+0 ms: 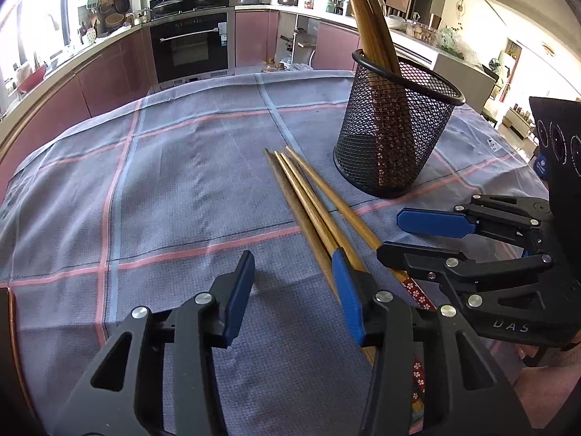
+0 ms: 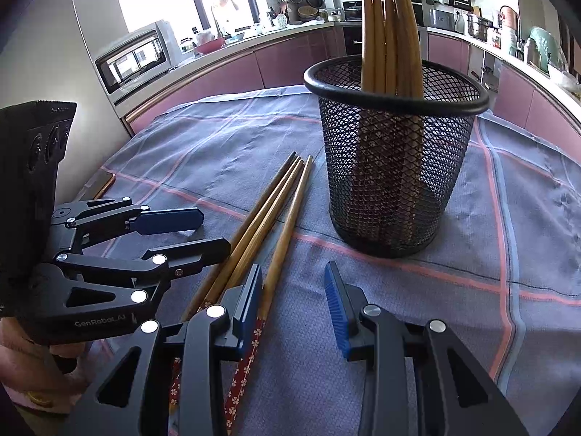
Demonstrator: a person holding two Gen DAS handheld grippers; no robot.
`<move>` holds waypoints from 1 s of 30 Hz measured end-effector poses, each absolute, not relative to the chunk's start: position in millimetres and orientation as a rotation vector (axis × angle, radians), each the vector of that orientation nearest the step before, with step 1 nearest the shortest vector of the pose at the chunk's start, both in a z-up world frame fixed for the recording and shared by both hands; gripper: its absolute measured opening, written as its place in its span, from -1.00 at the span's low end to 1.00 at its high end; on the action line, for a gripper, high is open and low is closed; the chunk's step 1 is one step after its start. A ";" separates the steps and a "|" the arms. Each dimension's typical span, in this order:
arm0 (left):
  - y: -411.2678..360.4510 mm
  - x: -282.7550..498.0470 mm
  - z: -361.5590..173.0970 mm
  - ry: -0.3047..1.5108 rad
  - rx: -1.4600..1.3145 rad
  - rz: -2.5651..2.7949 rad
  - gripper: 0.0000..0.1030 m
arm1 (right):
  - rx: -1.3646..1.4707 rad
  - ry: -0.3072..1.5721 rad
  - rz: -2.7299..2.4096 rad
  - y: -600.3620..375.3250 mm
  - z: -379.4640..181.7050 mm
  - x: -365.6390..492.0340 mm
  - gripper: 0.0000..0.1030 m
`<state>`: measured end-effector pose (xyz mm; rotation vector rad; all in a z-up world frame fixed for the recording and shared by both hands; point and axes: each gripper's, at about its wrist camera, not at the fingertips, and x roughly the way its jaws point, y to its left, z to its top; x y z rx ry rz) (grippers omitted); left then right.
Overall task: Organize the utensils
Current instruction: 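Move both open grippers back over the remaining chopsticks on the cloth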
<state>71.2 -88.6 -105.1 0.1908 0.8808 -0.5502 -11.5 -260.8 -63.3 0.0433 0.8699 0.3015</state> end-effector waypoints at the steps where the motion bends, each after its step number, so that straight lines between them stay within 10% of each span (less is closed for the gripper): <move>1: -88.7 70.9 -104.5 0.877 0.206 -0.541 -0.28 | 0.039 0.870 0.300 -260.3 -63.3 -11.0 -0.35; 3: -89.1 72.8 -106.5 0.890 0.237 -0.510 -0.54 | 0.027 0.870 0.296 -257.5 -63.3 -10.6 -0.35; 30: -93.7 84.7 -107.8 0.918 0.183 -0.566 -0.43 | 0.004 0.877 0.301 -253.9 -63.2 -0.3 -0.41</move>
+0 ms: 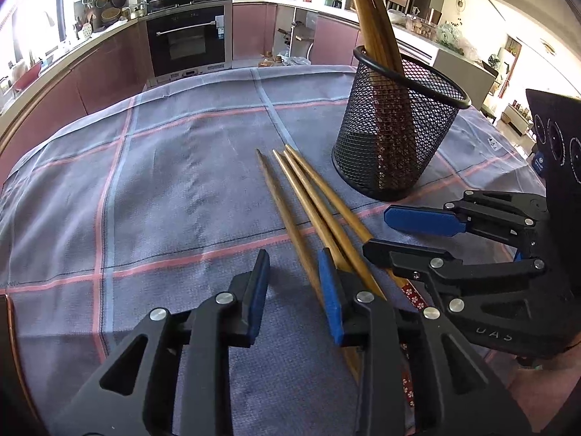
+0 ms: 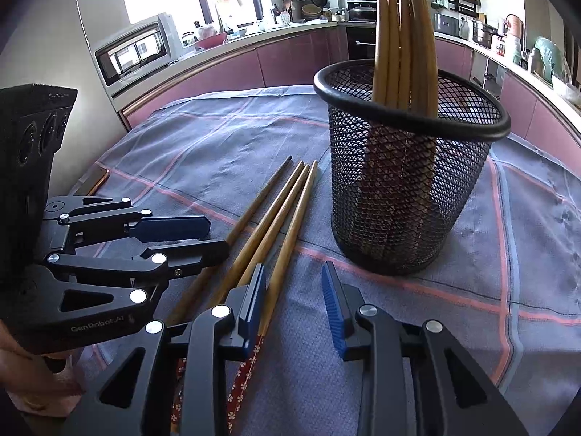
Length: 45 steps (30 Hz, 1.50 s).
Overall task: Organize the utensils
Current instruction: 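Move both open grippers back over the remaining chopsticks on the cloth, then close the right gripper on one chopstick while the left gripper grasps another, then lift the chopstick upright over the mesh cup with the right gripper while the left gripper lifts its chopstick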
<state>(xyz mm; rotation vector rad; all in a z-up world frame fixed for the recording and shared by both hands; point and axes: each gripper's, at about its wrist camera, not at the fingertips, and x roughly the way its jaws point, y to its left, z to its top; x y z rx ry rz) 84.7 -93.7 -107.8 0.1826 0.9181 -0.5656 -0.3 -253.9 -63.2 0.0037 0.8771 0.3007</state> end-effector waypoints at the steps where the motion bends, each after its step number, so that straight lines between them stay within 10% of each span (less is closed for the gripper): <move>1: -95.0 87.4 -108.8 0.921 0.181 -0.564 -0.43 | 0.005 0.878 0.302 -253.1 -63.0 0.5 -0.41; 12: -96.0 94.4 -109.6 0.931 0.122 -0.547 -0.82 | 0.067 0.885 0.304 -259.7 -65.0 5.0 -0.87; 45: -68.3 53.6 -39.8 0.783 -0.011 -0.658 -0.85 | 0.199 0.724 0.423 -277.3 -15.4 -27.7 -0.89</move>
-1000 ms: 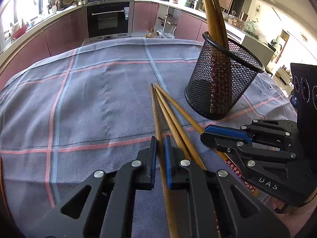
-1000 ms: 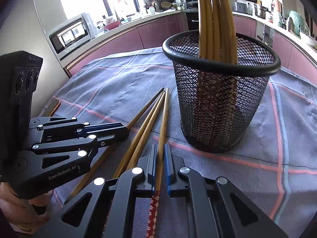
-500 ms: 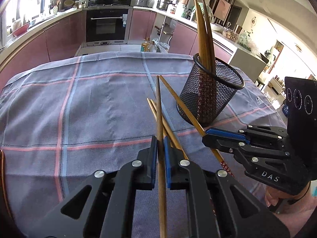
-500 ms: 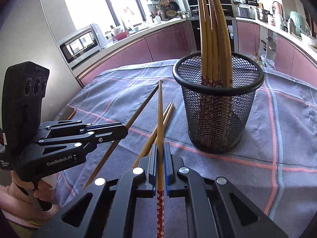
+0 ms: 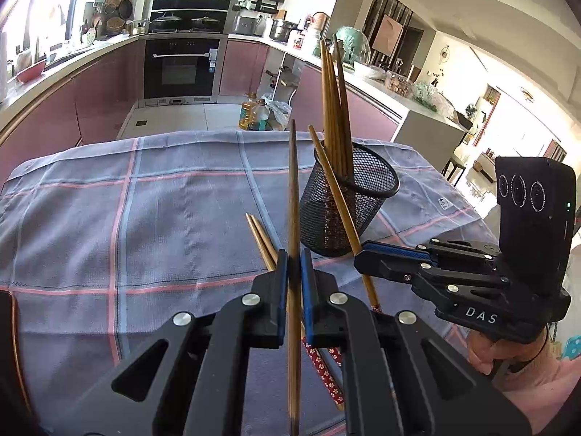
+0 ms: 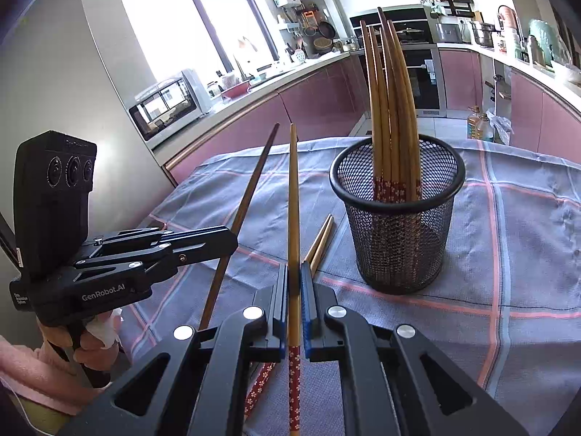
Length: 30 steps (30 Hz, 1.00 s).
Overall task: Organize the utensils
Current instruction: 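Lift the chopstick upright over the mesh cup with the right gripper while the left gripper lifts its chopstick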
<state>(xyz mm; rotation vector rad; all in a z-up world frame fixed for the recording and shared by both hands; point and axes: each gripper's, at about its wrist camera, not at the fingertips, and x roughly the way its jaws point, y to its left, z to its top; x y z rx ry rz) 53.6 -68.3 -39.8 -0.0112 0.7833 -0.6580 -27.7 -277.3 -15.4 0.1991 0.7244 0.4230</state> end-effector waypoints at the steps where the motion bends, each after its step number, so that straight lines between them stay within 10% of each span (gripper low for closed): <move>1: -67.7 53.2 -37.6 0.781 -0.014 -0.663 -0.85 | 0.201 0.719 0.423 -277.9 -14.1 -28.2 -0.89; 30: -65.4 48.3 33.5 0.637 -0.099 -0.785 -0.85 | 0.234 0.521 0.391 -324.7 41.3 -34.9 -0.89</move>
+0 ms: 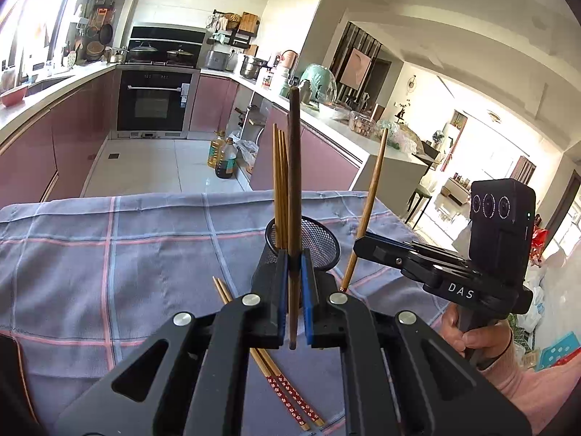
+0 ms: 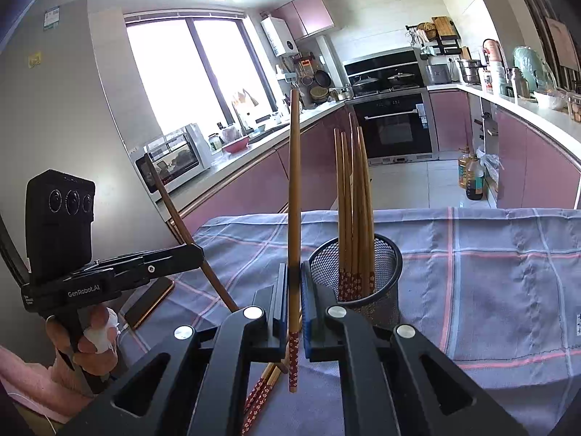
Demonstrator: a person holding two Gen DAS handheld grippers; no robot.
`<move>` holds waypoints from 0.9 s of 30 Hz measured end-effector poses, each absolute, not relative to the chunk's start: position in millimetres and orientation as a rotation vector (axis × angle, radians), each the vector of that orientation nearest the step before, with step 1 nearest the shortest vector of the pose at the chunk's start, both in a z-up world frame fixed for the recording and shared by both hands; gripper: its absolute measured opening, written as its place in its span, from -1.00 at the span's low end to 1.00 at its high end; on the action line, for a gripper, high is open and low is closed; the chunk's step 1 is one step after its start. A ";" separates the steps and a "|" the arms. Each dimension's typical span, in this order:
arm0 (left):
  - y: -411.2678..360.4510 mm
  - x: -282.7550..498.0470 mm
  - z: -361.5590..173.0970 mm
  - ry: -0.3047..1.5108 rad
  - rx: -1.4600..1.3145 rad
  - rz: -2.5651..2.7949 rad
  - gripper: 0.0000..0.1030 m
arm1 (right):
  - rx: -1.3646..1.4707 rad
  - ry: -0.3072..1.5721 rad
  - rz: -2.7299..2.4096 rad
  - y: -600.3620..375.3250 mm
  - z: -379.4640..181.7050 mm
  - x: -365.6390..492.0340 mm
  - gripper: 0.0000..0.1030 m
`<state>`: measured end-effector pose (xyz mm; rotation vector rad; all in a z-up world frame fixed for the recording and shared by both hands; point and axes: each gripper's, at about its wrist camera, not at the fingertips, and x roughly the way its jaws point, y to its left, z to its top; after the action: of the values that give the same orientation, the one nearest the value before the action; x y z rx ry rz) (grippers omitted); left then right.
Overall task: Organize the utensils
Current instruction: 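Lift the chopstick upright over the mesh cup with the right gripper while the left gripper lifts its chopstick, then lower the chopstick into the mesh cup with the right gripper while the left gripper lowers its chopstick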
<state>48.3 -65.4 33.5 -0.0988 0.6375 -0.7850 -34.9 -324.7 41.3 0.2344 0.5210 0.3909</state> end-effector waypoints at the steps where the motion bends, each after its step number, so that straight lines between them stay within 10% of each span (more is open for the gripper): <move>1: -66.1 49.6 36.3 0.631 -0.102 -0.788 -0.85 | 0.231 0.512 0.389 -325.8 44.5 -34.8 -0.89; 27: -92.1 67.8 102.6 0.462 -0.112 -0.818 -0.85 | 0.157 0.361 0.351 -334.4 102.8 -16.7 -0.89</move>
<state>67.8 -92.1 102.6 -0.1119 0.4622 -0.8184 -16.7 -334.4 102.8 0.1568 0.3615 0.3506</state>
